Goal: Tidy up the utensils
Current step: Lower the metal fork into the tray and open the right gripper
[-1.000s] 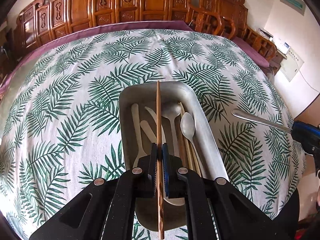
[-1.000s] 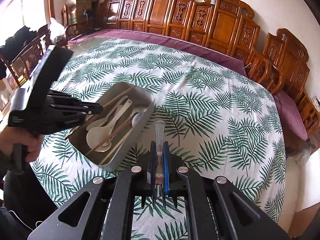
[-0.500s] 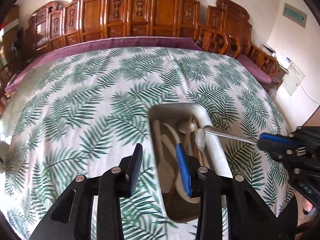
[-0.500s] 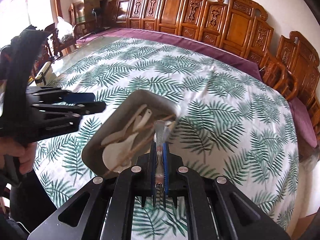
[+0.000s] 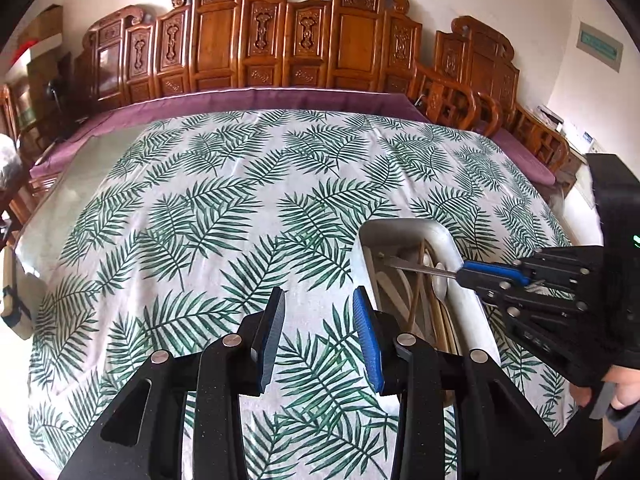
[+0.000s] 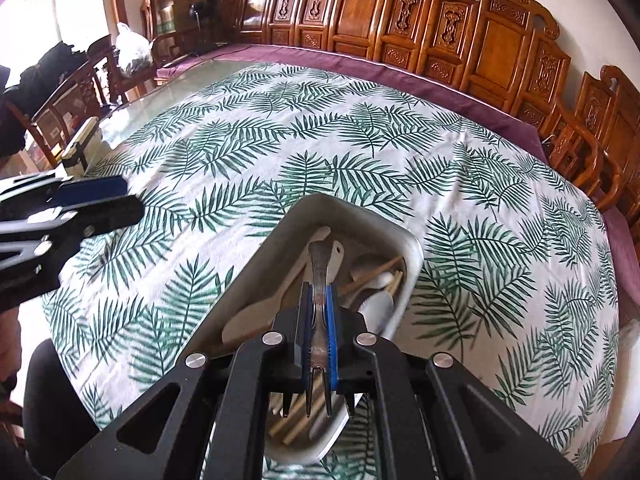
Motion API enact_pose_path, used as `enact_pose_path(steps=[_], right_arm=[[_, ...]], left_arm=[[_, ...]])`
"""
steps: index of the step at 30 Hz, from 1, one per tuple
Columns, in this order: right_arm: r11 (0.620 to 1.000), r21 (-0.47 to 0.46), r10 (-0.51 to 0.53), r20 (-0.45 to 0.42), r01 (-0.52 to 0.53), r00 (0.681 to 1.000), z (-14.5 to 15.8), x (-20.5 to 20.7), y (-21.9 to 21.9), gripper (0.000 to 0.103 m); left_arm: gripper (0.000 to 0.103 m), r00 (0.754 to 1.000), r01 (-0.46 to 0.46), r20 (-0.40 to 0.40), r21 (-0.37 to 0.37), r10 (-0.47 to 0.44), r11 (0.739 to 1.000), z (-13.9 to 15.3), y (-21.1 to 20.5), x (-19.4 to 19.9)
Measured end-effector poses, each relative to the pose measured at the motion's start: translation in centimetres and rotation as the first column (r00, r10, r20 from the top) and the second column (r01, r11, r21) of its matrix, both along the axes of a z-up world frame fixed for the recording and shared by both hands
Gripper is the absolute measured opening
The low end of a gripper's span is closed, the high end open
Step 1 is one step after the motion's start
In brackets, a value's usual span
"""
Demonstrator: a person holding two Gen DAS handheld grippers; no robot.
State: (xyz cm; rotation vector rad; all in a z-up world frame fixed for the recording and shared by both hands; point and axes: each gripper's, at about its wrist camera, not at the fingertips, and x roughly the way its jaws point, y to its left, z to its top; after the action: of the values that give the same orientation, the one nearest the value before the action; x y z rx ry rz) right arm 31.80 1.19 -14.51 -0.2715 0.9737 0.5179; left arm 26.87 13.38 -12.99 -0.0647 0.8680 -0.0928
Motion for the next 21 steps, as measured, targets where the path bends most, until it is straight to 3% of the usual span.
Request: enact_pose_path(steps=[13, 21], right_arm=[[0.997, 0.005, -0.072, -0.021, 0.072, 0.997, -1.1, 2.2, 1.6, 0.008], [0.995, 0.041, -0.085, -0.085, 0.088, 0.993, -2.0, 2.4, 1.8, 0.008]], left_arm=[[0.033, 1.0, -0.004, 0.006, 0.01, 0.004, 1.0, 0.1, 0.2, -0.7], [0.033, 1.0, -0.003, 0.003, 0.015, 0.003, 1.0, 0.2, 0.0, -1.0]])
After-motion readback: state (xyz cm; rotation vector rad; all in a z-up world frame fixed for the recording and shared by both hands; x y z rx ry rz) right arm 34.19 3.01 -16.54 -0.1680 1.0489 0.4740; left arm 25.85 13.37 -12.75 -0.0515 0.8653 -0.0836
